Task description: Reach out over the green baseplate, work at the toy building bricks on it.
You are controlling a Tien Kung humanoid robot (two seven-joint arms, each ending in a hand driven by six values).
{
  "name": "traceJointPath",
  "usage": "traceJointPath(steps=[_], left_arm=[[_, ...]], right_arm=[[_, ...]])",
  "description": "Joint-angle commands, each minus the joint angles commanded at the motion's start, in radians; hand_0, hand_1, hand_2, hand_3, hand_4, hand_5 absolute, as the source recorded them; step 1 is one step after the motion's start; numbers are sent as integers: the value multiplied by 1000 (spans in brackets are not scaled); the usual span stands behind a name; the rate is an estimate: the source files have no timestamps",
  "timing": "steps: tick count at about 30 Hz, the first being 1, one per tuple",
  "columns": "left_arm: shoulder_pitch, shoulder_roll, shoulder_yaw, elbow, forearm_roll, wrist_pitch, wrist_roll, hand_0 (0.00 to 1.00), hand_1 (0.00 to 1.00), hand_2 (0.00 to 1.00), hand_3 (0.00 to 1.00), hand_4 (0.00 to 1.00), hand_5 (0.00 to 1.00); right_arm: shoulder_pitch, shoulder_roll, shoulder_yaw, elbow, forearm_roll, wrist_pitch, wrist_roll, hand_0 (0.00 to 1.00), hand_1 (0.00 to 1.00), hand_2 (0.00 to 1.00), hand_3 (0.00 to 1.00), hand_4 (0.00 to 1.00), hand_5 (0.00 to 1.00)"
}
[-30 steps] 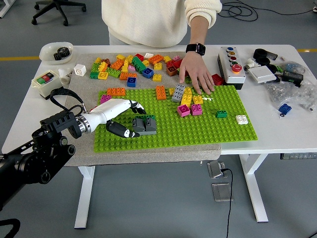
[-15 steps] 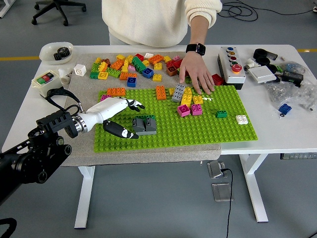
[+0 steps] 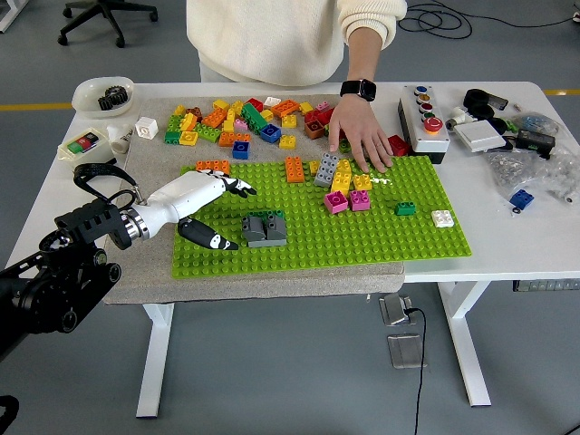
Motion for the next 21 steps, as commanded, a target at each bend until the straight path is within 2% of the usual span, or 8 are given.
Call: traceJointPath(steps=[2, 3, 8, 9, 15, 21], left_arm=[[-1, -1, 1, 5, 4, 10, -2, 868, 730, 752, 770, 983, 209], [-2, -1, 2, 8, 6, 16, -4, 861, 724, 747, 754, 963, 152], [-3, -5, 4, 17, 9, 37, -8, 861, 724, 747, 754, 963, 152], [-4, -5, 3, 17, 9, 40, -9, 857, 712, 743, 749, 942, 102], [-1, -14, 2, 26, 3, 64, -7, 854, 706, 740, 743, 948, 100], [-1, -28, -6, 29, -14, 68, 0, 854, 706, 740, 743, 948, 100]], right_arm=[[1, 1, -1, 0, 1, 0, 0, 741, 644, 680, 610, 822, 521], [1, 1, -2, 0, 2, 0, 0, 740, 644, 680, 609, 822, 523], [0, 2, -2, 0, 2, 0, 0, 740, 644, 680, 609, 822, 523], [0, 2, -2, 0, 2, 0, 0, 740, 644, 680, 609, 822, 521], [1, 1, -2, 0, 4, -1, -1, 740, 644, 680, 611, 823, 521], [3, 2, -3, 0, 6, -1, 0, 740, 644, 680, 611, 823, 521]])
